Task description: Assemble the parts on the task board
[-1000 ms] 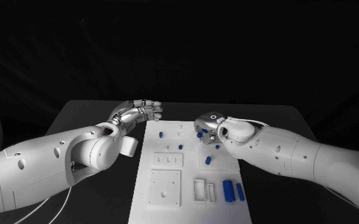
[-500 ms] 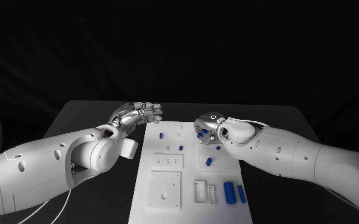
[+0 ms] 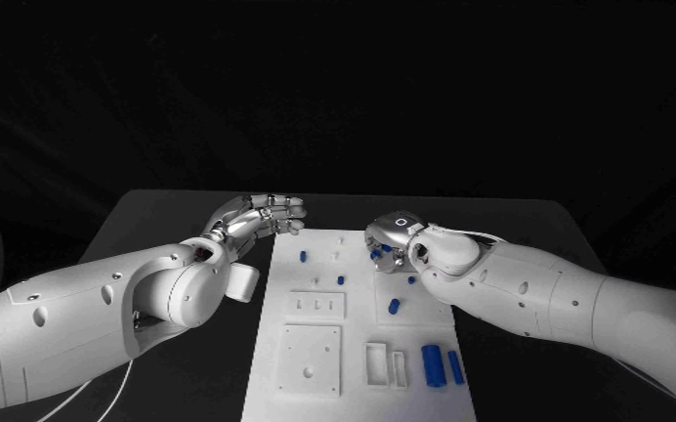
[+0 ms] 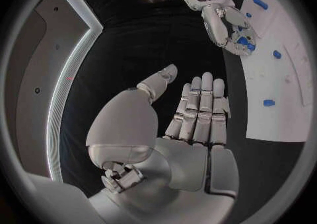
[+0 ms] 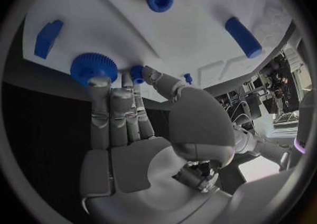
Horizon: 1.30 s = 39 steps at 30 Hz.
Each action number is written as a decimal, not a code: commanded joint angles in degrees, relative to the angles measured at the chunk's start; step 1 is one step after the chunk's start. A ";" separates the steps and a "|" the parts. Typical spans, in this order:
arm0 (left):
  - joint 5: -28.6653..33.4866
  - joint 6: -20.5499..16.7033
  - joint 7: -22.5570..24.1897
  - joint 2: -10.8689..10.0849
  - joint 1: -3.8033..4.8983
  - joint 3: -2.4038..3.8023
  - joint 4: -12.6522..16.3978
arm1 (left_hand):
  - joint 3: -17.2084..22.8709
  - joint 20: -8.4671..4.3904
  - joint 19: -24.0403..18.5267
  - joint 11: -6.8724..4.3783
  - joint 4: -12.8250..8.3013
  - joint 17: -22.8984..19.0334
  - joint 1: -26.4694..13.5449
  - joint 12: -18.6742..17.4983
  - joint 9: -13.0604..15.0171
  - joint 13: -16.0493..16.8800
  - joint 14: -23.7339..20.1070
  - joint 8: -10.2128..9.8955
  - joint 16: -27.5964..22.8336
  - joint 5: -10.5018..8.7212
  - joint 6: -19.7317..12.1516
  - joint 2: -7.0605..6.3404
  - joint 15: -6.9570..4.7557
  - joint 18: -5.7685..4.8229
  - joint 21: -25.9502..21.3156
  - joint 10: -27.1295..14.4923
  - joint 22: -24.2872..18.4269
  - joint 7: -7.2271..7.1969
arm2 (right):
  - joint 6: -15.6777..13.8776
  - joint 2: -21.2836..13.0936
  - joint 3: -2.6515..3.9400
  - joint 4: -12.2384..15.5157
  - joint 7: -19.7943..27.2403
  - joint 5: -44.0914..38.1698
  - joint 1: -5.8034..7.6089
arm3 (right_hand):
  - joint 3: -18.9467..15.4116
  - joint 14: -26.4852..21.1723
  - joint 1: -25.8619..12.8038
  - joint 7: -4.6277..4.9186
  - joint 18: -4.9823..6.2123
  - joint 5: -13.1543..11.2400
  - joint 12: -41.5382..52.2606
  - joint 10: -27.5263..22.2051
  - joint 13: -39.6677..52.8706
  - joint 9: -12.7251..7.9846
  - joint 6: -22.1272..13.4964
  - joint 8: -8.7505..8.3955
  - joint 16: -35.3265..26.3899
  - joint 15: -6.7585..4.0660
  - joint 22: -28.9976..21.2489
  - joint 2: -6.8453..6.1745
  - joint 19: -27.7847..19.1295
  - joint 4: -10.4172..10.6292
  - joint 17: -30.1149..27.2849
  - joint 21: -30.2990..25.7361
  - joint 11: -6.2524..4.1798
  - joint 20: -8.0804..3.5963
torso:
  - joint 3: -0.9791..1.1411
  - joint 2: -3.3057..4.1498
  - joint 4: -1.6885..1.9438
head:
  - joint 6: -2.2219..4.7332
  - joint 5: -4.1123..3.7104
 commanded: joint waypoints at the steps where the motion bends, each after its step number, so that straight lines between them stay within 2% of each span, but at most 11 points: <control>1: -0.17 0.90 0.33 0.09 0.11 0.06 0.11 | 0.09 0.30 -0.15 0.24 -0.12 0.07 -0.42 -0.38 -0.08 -0.08 -0.43 -0.34 -0.28 0.01 0.10 0.00 0.06 1.05 -0.36 0.09 1.06 0.38 | -1.47 -0.06 -0.19 0.46 -1.52 -1.28 -0.35 | 0.48 -1.05 0.46 -0.04 4.91 0.36 0.21 0.63 0.45 0.25 0.42 0.23 0.33 -1.55 1.44 0.33 0.01 -0.04 -0.11 0.36 -0.07 -0.55 | 0.03 0.18 -0.05 | 0.27 0.05; 4: -0.17 0.89 0.31 0.13 0.11 0.06 0.11 | 0.11 0.30 -0.15 0.24 -0.14 0.08 -0.41 -0.40 -0.09 -0.08 -0.43 -0.35 -0.29 0.01 0.09 -0.01 0.06 1.05 -0.36 0.08 1.06 0.39 | -3.79 -0.12 -0.19 1.08 -2.14 -1.32 -0.36 | 0.58 -1.07 0.47 -0.10 4.91 0.36 0.21 0.75 0.62 0.34 0.55 0.28 0.43 -1.60 1.42 0.21 -0.05 -0.09 -0.13 0.59 -0.13 -0.63 | 0.05 0.23 -0.02 | 0.46 0.10; 9: -0.17 0.79 0.32 0.10 0.11 0.06 0.13 | 0.14 0.30 -0.16 0.23 -0.18 0.09 -0.40 -0.43 -0.10 -0.08 -0.43 -0.36 -0.31 0.01 0.08 -0.02 0.06 1.06 -0.36 0.05 1.06 0.40 | -9.40 -0.07 -0.17 2.19 -4.27 -3.41 -0.36 | 0.90 -1.07 0.68 -0.24 4.91 0.37 0.20 1.01 0.99 0.53 0.88 0.39 0.69 -1.73 1.39 -0.31 -0.06 -0.15 -0.18 1.17 -0.25 -0.86 | 0.05 0.30 -0.04 | 0.78 0.10; 15: -0.17 0.91 0.45 0.09 0.11 0.06 0.02 | 0.20 0.29 -0.16 0.24 -0.27 0.11 -0.35 -0.50 -0.12 -0.09 -0.42 -0.39 -0.34 0.01 0.05 -0.06 0.05 1.09 -0.35 0.00 1.07 0.43 | -12.44 1.20 -0.17 2.46 -6.10 -7.63 -0.37 | 1.38 -1.07 1.26 -0.44 4.91 0.37 0.04 1.21 1.43 0.62 1.37 0.41 1.09 -1.83 1.33 -1.48 -0.04 -0.10 -0.24 1.92 -0.35 -1.20 | 0.04 0.37 -0.01 | 1.36 0.12; 21: -0.21 0.96 0.47 0.23 0.11 0.06 -0.04 | 0.46 0.29 -0.19 0.22 -0.72 0.21 0.16 -0.60 -0.18 -0.08 -0.40 -0.42 -0.46 -0.12 0.04 -0.34 0.04 1.14 -0.33 -0.03 1.11 0.47 | -12.78 2.62 -0.17 2.16 -7.89 -10.23 -0.42 | 1.62 -1.07 1.57 -0.55 4.91 0.37 -0.08 1.35 1.59 0.59 1.71 0.41 1.30 -1.86 1.30 -2.05 -0.03 0.21 -0.29 2.28 -0.39 -1.33 | 0.06 0.49 0.03 | 1.68 0.09; 28: -0.21 0.95 0.49 0.43 0.11 0.07 -0.15 | 0.51 0.29 -0.19 0.21 -0.77 0.24 0.30 -0.62 -0.19 -0.07 -0.39 -0.42 -0.50 -0.23 0.04 -0.43 0.04 1.15 -0.33 -0.02 1.11 0.47 | -12.72 4.45 -0.17 1.22 -9.19 -11.38 -0.46 | 1.73 -1.07 1.75 -0.61 4.91 0.37 -0.17 1.44 1.67 0.56 1.90 0.40 1.42 -1.88 1.28 -2.32 -0.05 0.42 -0.33 2.49 -0.40 -1.39 | -0.04 0.54 0.06 | 2.02 0.09; 39: -0.23 0.91 0.46 0.67 0.12 0.08 -0.11 | 0.51 0.33 -0.17 0.22 -0.67 0.27 0.23 -0.63 -0.21 -0.07 -0.37 -0.42 -0.53 -0.31 0.04 -0.39 0.06 1.13 -0.31 -0.01 1.12 0.50 | -12.34 6.79 -0.17 -2.02 -10.19 -12.46 -0.59 | 2.10 -1.11 1.99 -0.66 4.91 0.37 -0.36 1.54 1.76 0.48 2.08 0.30 1.59 -1.87 1.24 -2.81 -0.17 0.91 -0.42 2.76 -0.40 -1.41 | -0.06 0.73 0.27 | 2.43 0.31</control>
